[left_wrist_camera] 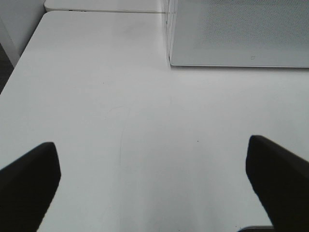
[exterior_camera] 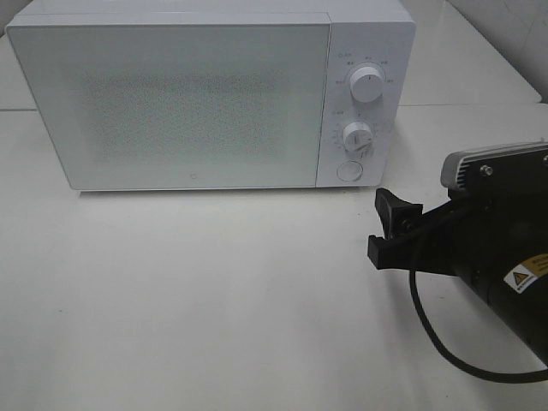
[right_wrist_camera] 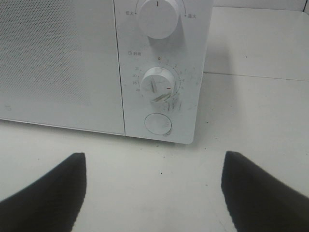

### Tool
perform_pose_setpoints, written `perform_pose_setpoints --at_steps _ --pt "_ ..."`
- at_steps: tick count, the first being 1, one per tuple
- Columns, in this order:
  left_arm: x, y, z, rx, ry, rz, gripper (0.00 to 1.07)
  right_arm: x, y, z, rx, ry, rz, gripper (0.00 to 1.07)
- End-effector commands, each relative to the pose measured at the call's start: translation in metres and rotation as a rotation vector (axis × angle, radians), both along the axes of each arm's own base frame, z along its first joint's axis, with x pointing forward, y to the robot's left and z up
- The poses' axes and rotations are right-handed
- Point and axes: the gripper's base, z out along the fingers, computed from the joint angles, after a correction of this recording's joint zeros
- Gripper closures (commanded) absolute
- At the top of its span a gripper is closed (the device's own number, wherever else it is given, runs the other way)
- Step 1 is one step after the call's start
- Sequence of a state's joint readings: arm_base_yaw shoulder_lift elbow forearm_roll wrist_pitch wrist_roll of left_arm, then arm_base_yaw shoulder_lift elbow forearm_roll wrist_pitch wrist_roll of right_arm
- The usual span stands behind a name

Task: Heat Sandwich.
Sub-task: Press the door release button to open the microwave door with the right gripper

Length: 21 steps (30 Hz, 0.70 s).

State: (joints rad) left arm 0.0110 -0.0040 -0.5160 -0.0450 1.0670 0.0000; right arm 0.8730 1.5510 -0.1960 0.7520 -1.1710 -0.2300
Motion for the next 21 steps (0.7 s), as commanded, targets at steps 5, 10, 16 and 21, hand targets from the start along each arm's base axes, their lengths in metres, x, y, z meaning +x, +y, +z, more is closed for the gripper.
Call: perform_pose_setpoints --at_steps 5,10,16,21 --pt "-0.0041 -0.0001 -0.0002 -0.001 -0.027 -0.006 0.06 -0.0008 -0.0006 -0.0001 0.073 0.014 -0.025 0.32" --pt "-0.0041 -0.0001 -0.0002 -0.001 -0.027 -0.006 0.06 -0.0009 -0.0016 -0.0005 0.237 0.050 -0.080 0.32" --pt "-0.0041 -0.0001 -0.0002 -0.001 -0.027 -0.006 0.06 -0.0009 -0.0016 -0.0005 0.609 0.123 -0.185 0.32" --pt "-0.0041 -0.0001 -0.0002 -0.001 -0.027 -0.006 0.06 -0.0010 -0.0015 -0.0009 0.787 0.163 -0.237 0.33"
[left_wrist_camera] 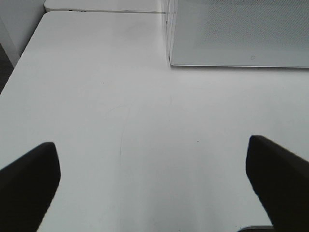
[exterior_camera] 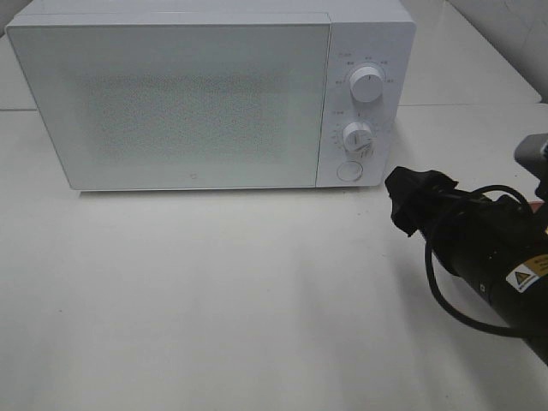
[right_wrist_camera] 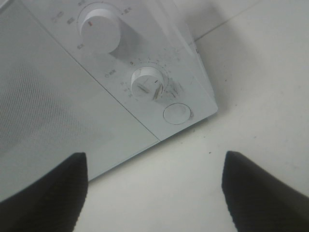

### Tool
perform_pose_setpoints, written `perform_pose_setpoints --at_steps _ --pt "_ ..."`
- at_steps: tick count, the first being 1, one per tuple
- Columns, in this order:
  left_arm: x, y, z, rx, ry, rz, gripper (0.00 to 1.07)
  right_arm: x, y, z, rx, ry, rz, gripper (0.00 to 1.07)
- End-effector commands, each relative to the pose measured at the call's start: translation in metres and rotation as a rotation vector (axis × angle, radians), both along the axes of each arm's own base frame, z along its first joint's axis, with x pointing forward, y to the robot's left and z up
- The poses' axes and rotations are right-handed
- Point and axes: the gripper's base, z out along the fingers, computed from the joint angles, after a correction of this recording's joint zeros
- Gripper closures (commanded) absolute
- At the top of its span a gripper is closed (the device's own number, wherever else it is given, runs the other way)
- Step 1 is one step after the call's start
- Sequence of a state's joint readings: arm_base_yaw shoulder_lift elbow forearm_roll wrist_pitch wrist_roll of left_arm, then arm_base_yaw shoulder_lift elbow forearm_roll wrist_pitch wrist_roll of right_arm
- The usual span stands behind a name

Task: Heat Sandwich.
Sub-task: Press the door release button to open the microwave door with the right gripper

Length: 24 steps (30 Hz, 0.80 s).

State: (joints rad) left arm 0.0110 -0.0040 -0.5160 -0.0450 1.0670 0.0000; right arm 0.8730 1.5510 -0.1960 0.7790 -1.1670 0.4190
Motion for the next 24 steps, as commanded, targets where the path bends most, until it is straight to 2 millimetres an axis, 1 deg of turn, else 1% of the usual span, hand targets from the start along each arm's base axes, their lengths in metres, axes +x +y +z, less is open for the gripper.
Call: perform_pose_setpoints --at_steps 1,3,4,5,6,8,9,10,11,12,13,14,16,17,18,19,21,22,24 --pt "-0.004 0.000 0.000 -0.001 -0.027 -0.006 0.06 -0.002 0.001 -0.002 0.266 0.068 -0.066 0.34" --pt "-0.004 0.000 0.000 -0.001 -0.027 -0.006 0.06 -0.002 0.001 -0.004 0.371 0.111 -0.098 0.36" --pt "-0.004 0.000 0.000 -0.001 -0.027 -0.006 0.06 -0.003 0.001 -0.004 0.473 0.140 -0.129 0.39" --pt "-0.004 0.000 0.000 -0.001 -0.027 -0.006 0.06 -0.003 0.001 -0.004 0.473 0.140 -0.129 0.39" --pt "-0.004 0.000 0.000 -0.001 -0.027 -0.006 0.06 -0.003 0.002 -0.005 0.509 0.151 -0.141 0.41" --pt "-0.004 0.000 0.000 -0.001 -0.027 -0.006 0.06 -0.003 0.002 -0.006 0.608 0.185 -0.176 0.45" --pt "-0.004 0.000 0.000 -0.001 -0.027 -0.006 0.06 -0.003 0.002 -0.006 0.634 0.193 -0.186 0.51" --pt "-0.004 0.000 0.000 -0.001 -0.027 -0.006 0.06 -0.003 0.002 -0.006 0.634 0.193 -0.186 0.51" --pt "-0.004 0.000 0.000 -0.001 -0.027 -0.006 0.06 -0.004 0.002 -0.007 0.650 0.199 -0.192 0.54" --pt "-0.004 0.000 0.000 -0.001 -0.027 -0.006 0.06 -0.004 0.002 -0.007 0.666 0.205 -0.198 0.57" --pt "-0.004 0.000 0.000 -0.001 -0.027 -0.006 0.06 -0.004 0.002 -0.008 0.683 0.224 -0.207 0.66" --pt "-0.004 0.000 0.000 -0.001 -0.027 -0.006 0.06 -0.004 0.002 -0.008 0.683 0.224 -0.207 0.66" --pt "-0.004 0.000 0.000 -0.001 -0.027 -0.006 0.06 -0.005 0.002 -0.010 0.689 0.242 -0.215 0.75" --pt "-0.004 0.000 0.000 -0.001 -0.027 -0.006 0.06 -0.005 0.002 -0.011 0.707 0.260 -0.232 0.85" --pt "-0.004 0.000 0.000 -0.001 -0.027 -0.006 0.06 -0.005 0.002 -0.011 0.723 0.266 -0.238 0.91" --pt "-0.004 0.000 0.000 -0.001 -0.027 -0.006 0.06 -0.005 0.002 -0.011 0.723 0.266 -0.238 0.91" --pt "-0.004 0.000 0.000 -0.001 -0.027 -0.006 0.06 -0.006 0.003 -0.012 0.747 0.285 -0.242 1.01" --pt "-0.004 0.000 0.000 -0.001 -0.027 -0.006 0.06 -0.006 0.003 -0.013 0.760 0.297 -0.242 1.07" --pt "-0.004 0.000 0.000 -0.001 -0.027 -0.006 0.06 -0.006 0.003 -0.013 0.769 0.299 -0.244 1.07"
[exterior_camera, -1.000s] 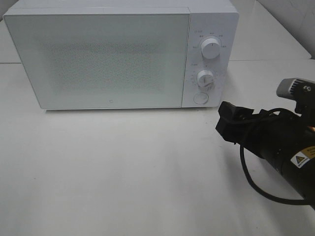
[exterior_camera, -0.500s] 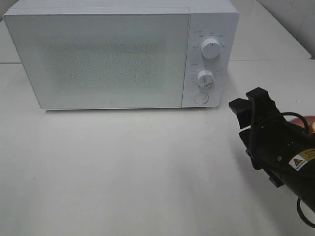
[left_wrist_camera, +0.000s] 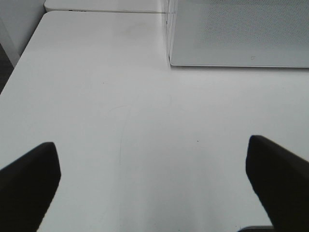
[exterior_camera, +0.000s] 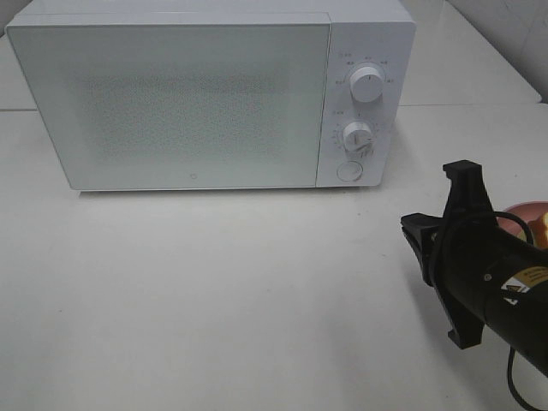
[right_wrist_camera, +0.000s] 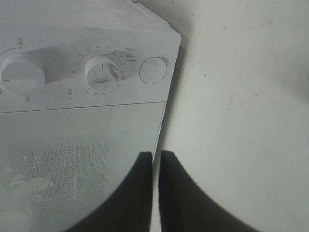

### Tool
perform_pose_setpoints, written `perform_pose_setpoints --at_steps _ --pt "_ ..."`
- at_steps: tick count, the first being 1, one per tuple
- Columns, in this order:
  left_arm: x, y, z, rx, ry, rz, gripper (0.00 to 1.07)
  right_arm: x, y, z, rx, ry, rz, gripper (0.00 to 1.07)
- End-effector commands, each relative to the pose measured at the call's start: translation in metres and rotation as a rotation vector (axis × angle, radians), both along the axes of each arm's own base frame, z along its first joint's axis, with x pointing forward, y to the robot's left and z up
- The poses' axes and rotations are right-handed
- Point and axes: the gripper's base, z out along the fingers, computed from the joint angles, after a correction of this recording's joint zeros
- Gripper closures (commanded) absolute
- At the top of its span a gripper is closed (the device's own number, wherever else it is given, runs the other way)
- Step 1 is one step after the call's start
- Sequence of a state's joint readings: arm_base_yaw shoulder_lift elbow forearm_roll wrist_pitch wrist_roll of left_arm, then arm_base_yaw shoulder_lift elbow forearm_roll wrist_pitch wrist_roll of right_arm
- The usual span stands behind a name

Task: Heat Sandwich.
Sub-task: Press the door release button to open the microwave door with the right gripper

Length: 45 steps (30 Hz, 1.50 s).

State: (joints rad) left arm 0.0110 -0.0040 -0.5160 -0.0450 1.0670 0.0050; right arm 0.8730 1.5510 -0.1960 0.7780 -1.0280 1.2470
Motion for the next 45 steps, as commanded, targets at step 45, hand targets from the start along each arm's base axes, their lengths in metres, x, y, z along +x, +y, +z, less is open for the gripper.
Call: perform_pose_setpoints --at_steps 45 --pt "-0.004 0.000 0.000 -0.005 -0.027 -0.003 0.06 0.078 0.031 -0.045 0.077 0.085 -0.109 1.07"
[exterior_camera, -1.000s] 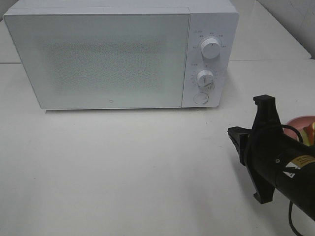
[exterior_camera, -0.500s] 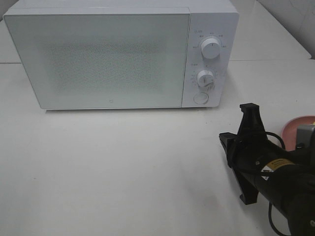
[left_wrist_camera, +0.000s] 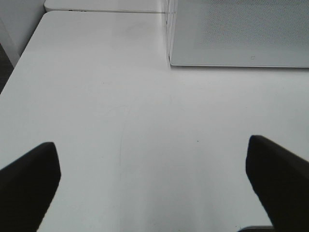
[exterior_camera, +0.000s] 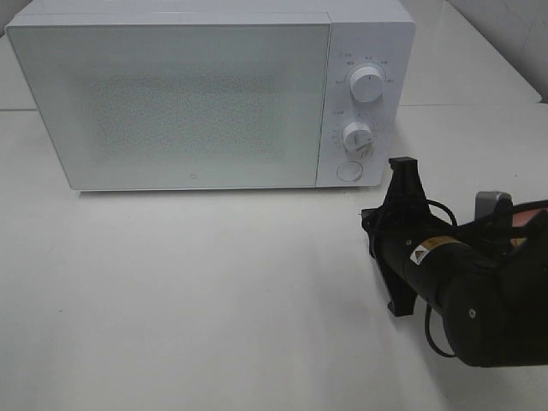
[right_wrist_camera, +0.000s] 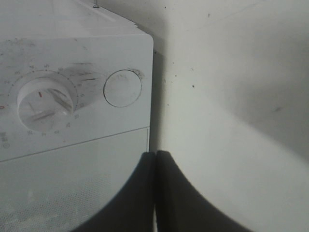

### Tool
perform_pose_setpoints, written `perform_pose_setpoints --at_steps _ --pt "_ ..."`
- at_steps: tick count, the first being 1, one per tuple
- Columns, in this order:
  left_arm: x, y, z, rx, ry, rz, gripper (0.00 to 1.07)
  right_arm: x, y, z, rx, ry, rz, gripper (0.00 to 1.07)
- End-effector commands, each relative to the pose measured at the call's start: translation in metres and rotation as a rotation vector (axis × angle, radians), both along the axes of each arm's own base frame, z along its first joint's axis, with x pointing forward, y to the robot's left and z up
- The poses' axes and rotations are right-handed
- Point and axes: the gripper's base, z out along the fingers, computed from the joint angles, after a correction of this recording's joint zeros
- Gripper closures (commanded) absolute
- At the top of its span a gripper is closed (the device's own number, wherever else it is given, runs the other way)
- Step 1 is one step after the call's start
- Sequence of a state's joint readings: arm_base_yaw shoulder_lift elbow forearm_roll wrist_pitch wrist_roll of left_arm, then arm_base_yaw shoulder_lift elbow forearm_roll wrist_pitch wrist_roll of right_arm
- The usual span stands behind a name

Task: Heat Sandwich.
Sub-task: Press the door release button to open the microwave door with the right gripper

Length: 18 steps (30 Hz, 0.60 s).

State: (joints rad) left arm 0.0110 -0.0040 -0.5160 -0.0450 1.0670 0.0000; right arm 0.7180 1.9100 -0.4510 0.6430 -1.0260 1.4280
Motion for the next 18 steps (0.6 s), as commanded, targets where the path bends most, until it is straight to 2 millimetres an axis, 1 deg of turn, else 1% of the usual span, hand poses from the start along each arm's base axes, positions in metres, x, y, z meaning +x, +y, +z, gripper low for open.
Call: perform_pose_setpoints --at_steps 1,2,3,6,7,8,10,11,12,16,18 --pt "-0.004 0.000 0.000 -0.001 -0.025 -0.006 0.06 0.015 0.004 -0.001 0.020 0.008 -0.012 1.07" --pt "-0.003 0.000 0.000 -0.001 -0.022 -0.006 0.06 0.023 0.005 -0.001 0.022 0.009 -0.014 1.07" --pt "-0.003 0.000 0.000 -0.001 -0.022 -0.006 0.06 0.023 0.005 -0.001 0.022 0.009 -0.014 1.07" --pt "-0.003 0.000 0.000 -0.001 -0.021 -0.006 0.06 0.034 0.007 -0.003 0.029 0.001 -0.019 1.07" --pt "-0.003 0.000 0.000 -0.001 -0.021 -0.006 0.06 0.034 0.007 -0.003 0.029 0.001 -0.019 1.07" --pt "-0.003 0.000 0.000 -0.001 -0.021 -0.006 0.06 0.042 0.008 -0.004 0.035 -0.007 -0.028 1.07" --pt "-0.003 0.000 0.000 -0.001 -0.021 -0.006 0.06 0.049 0.009 -0.005 0.040 0.002 -0.033 1.07" --pt "-0.003 0.000 0.000 -0.001 -0.021 -0.006 0.06 0.057 0.010 -0.006 0.047 0.002 -0.040 1.07" --pt "-0.003 0.000 0.000 -0.001 -0.021 -0.006 0.06 0.057 0.010 -0.006 0.047 0.002 -0.040 1.07" --pt "-0.003 0.000 0.000 -0.001 -0.021 -0.006 0.06 0.072 0.009 -0.006 0.051 -0.009 -0.056 1.07" --pt "-0.003 0.000 0.000 -0.001 -0.021 -0.006 0.06 0.075 0.010 -0.006 0.048 -0.014 -0.056 1.07"
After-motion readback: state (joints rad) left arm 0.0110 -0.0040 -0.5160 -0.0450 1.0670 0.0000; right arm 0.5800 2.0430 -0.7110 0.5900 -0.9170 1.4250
